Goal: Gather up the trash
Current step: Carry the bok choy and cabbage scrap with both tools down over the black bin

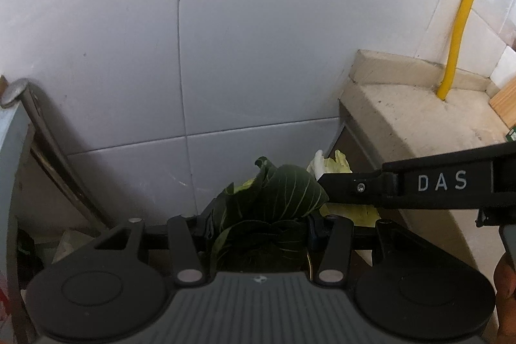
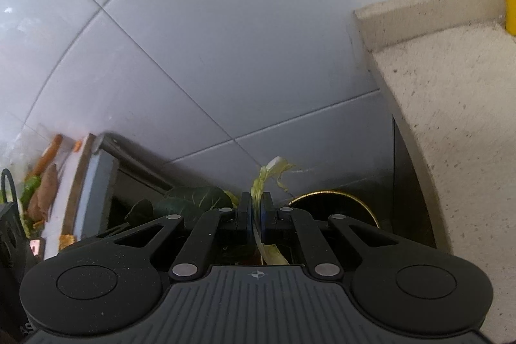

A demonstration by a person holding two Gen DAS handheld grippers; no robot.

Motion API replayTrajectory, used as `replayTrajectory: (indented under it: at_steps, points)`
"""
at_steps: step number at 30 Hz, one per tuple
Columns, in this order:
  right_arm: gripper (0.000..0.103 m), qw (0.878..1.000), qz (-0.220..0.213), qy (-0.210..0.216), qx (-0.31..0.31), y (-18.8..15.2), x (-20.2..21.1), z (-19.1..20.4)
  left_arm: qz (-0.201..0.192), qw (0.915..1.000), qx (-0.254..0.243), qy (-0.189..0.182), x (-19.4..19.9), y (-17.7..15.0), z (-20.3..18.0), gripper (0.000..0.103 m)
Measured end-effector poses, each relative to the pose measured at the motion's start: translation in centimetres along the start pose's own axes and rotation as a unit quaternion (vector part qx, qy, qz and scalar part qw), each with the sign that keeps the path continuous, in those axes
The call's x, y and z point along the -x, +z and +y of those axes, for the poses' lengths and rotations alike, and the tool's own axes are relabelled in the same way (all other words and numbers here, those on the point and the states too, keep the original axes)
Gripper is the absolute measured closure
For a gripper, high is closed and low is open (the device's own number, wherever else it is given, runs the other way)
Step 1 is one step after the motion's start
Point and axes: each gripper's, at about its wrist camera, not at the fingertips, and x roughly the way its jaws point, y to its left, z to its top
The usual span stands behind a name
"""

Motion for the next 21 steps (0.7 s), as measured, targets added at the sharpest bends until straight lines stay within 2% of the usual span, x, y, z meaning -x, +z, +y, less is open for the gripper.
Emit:
replayTrajectory:
  at_steps: [21]
  points:
    - [0.096, 0.997, 0.064, -0.036, -0.009, -1.3, -6.2, -2.1, 0.064, 0.9972, 0.034, 0.02, -6.2, -2.5, 1.5, 0.059]
